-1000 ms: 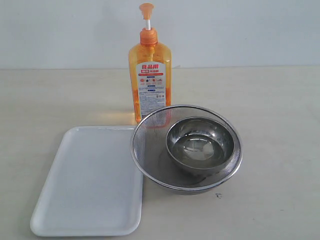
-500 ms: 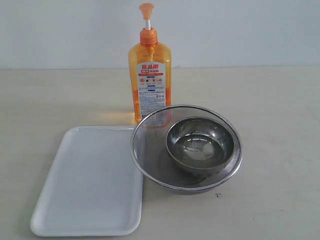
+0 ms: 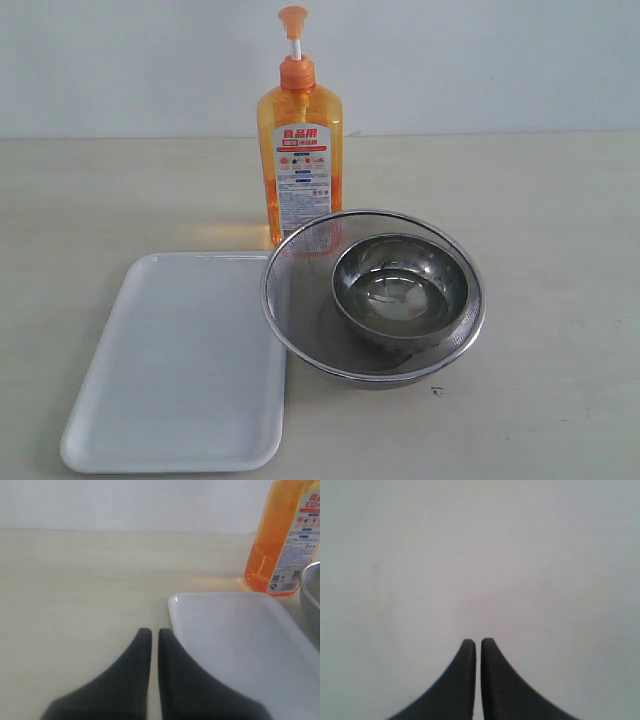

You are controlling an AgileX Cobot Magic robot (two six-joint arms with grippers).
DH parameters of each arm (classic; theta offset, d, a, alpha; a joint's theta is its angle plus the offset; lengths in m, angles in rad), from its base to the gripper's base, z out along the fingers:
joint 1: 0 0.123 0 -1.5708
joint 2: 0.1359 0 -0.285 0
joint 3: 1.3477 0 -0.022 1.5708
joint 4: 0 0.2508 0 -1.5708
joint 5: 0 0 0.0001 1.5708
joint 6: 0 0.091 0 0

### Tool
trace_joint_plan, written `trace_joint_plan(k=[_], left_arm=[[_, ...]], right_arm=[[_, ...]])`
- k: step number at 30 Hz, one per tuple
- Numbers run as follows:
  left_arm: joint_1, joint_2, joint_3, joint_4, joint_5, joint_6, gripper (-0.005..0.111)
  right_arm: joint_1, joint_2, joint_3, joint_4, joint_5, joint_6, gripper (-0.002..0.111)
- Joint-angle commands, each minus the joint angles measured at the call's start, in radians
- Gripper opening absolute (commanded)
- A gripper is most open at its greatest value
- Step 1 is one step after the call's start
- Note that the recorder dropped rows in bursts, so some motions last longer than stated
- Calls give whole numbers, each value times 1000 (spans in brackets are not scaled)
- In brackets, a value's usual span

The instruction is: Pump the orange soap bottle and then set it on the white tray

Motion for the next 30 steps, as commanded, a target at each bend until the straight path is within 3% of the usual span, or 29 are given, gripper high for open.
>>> trace_joint_plan(k=[1, 6, 7, 10, 11, 13, 17, 20, 26, 30], left_arm=[[3, -3, 4, -8, 3, -2, 5], [3, -3, 4, -8, 3, -2, 5], [3, -3, 4, -8, 3, -2, 5], [3, -3, 4, -8, 3, -2, 5], [3, -3, 4, -8, 3, -2, 5], [3, -3, 4, -8, 3, -2, 5], [3, -3, 4, -8, 3, -2, 5], [3, -3, 4, -8, 3, -2, 5], [3, -3, 4, -8, 3, -2, 5], [3, -3, 4, -8, 3, -2, 5]], right_arm=[[1, 301, -167, -45, -5, -2, 1], [125, 591, -419, -146, 57, -9, 0], [198, 670, -493, -161, 76, -70, 0], [293, 777, -611, -171, 192, -219, 0], [322, 838, -683, -168, 308, -326, 0], [322, 902, -752, -86, 470, -469, 0], [322, 909, -740, 0, 448, -464, 0], [322, 909, -738, -6, 552, -462, 0], [318, 899, -738, 31, 588, -492, 0], [270, 897, -732, 432, 634, -1129, 0]])
